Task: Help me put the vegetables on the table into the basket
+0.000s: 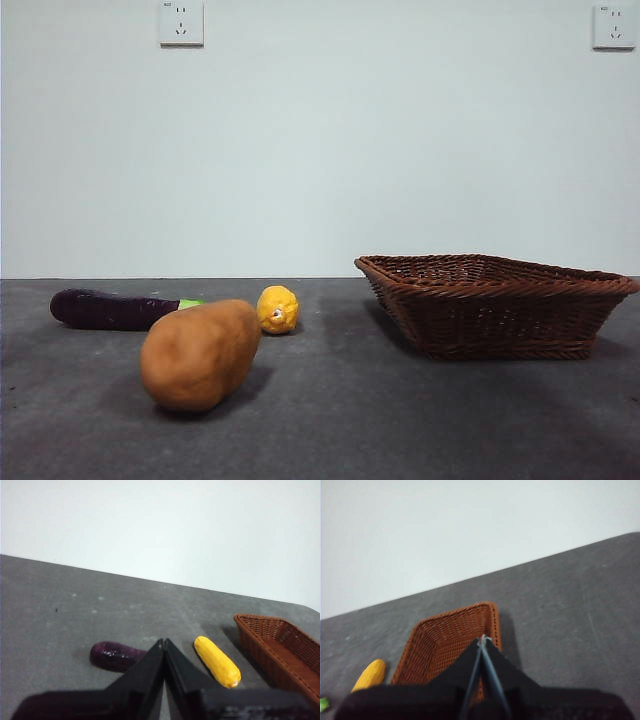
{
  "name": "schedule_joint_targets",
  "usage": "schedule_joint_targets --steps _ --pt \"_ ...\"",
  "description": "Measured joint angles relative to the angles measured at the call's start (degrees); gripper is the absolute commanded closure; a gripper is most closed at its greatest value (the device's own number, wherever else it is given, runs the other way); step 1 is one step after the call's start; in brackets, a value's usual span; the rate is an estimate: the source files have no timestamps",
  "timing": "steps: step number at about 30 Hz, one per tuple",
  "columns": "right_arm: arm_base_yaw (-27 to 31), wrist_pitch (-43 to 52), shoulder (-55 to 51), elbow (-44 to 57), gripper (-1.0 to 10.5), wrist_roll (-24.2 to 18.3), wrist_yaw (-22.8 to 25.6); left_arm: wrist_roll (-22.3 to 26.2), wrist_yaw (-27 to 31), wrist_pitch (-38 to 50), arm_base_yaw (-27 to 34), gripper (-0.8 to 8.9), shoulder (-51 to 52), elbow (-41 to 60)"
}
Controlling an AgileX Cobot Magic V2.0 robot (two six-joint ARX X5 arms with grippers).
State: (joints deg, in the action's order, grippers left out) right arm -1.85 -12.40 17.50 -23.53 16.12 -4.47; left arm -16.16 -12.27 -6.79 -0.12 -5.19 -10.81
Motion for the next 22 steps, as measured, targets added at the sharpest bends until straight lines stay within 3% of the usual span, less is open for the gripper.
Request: schedule_joint_targets --steps 6,22 --pt "0.0 -1.07 10.82 -6.43 9.5 -0.02 -4.79 0.0 -0.79 -0.02 0.0 8.17 -7.76 -5.97" --pt "0.0 -19.37 35.45 -25.11 9.4 -0.02 -9.55 -0.07 -19.96 -1.01 0.0 8.16 -39.65 -28.2"
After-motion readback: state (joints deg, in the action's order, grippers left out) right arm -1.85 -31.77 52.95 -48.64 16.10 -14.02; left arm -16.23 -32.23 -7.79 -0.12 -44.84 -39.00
